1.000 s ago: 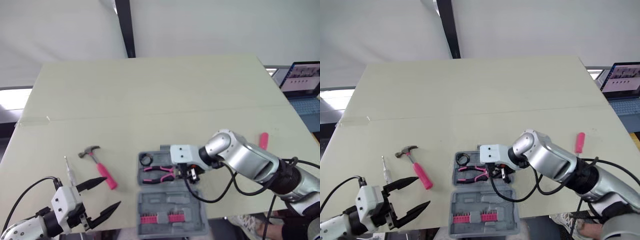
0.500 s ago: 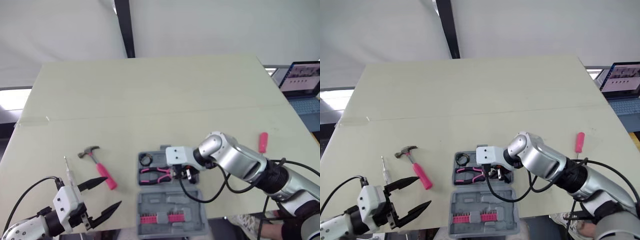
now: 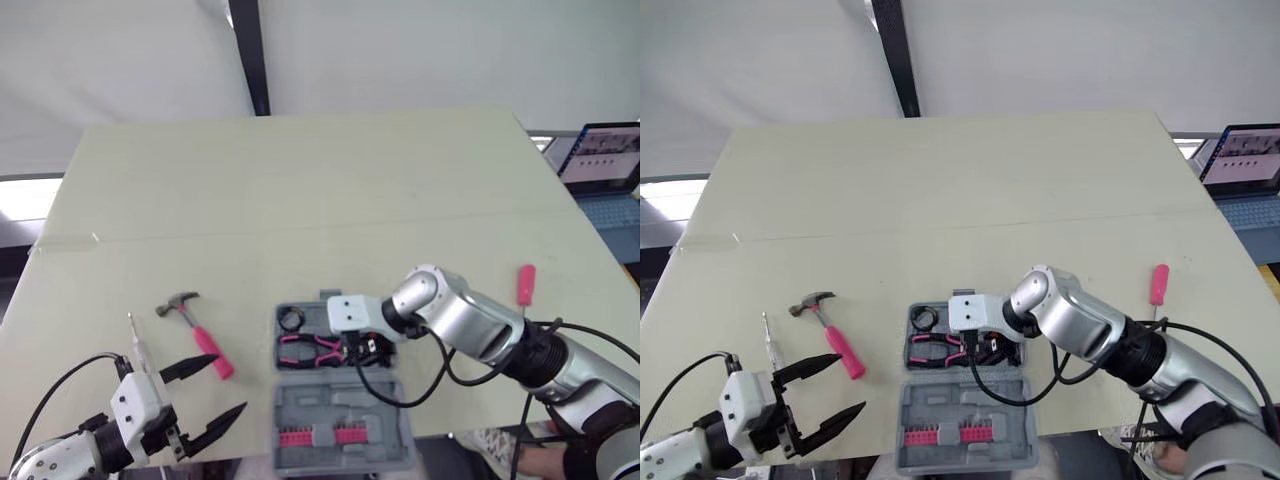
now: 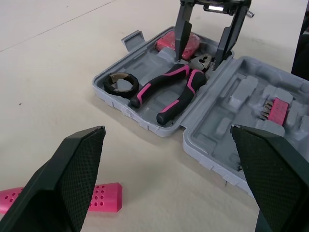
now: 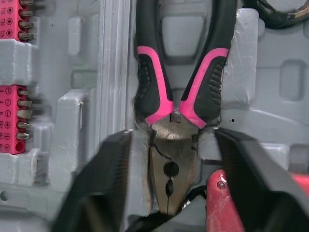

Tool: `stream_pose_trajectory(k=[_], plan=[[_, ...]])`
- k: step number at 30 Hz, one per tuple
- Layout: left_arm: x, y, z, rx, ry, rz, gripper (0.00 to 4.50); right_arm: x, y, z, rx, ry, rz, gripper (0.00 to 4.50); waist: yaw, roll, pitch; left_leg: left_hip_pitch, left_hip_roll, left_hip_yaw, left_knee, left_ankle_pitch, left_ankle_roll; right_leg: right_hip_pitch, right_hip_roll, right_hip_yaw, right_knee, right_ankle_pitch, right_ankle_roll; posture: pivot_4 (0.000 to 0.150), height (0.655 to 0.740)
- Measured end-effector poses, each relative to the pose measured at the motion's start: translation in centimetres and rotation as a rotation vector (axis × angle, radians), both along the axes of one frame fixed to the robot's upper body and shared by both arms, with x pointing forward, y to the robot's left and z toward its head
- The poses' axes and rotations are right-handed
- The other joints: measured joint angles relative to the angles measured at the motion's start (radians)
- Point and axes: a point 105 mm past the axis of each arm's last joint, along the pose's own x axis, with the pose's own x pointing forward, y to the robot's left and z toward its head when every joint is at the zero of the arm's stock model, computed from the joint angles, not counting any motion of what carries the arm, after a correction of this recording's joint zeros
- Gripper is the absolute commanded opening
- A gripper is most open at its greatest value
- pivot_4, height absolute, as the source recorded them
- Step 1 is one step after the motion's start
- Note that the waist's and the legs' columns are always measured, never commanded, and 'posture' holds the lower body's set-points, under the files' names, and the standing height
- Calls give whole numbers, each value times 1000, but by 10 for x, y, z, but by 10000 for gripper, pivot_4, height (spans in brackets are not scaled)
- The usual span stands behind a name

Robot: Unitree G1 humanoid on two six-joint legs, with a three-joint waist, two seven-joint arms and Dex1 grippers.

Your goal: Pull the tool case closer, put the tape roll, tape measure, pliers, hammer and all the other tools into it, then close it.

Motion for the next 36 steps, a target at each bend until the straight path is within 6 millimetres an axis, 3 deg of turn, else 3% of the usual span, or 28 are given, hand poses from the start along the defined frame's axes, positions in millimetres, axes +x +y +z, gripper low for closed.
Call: stream_pose_trajectory(k=[1, 8, 12, 15, 17, 26, 36], plan=[[0, -1, 0, -1, 0, -2, 45000, 0, 0, 0, 0, 1, 0, 44843, 0, 0, 0, 0, 0, 0, 0, 0, 0, 0, 0, 0, 0, 0, 0, 1500, 7400], [2, -4, 0, -2, -5, -16, 45000, -2, 2, 8, 115, 48, -51, 44843, 1, 0, 0, 0, 0, 0, 0, 0, 0, 0, 0, 0, 0, 0, 0, 1500, 7400], [6, -5, 2, 2, -26, -23, 45000, 0, 11, 19, 331, 59, -104, 32137, 2, -1, 0, 0, 0, 0, 0, 0, 0, 0, 0, 0, 0, 0, 0, 1500, 7400], [7, -8, 1, 0, -24, -31, 45000, -5, 19, 23, 558, 108, -147, 15436, 1, -1, 0, 0, 0, 0, -1, 0, 0, 0, 0, -1, 0, 0, 0, 1500, 7400], [7, -9, 2, 0, -26, -34, 45000, -8, 17, 21, 607, 129, -158, 6300, 1, -1, 0, 0, 0, 0, 0, 0, 0, 0, 0, -1, 0, 0, 0, 1500, 7400], [9, -9, 3, 4, -36, -39, 45000, 0, 1, -4, 596, 113, -207, 6300, 1, -1, -1, 1, 0, 0, 0, 0, 0, 0, 0, -1, 0, 0, 0, 1500, 7400], [9, -8, 2, 19, -22, -46, 45000, 7, -2, -25, 588, 115, -251, 6300, 1, -1, -1, 1, 0, 0, 0, 0, 0, 1, 0, -1, 1, 0, 0, 1500, 7400]])
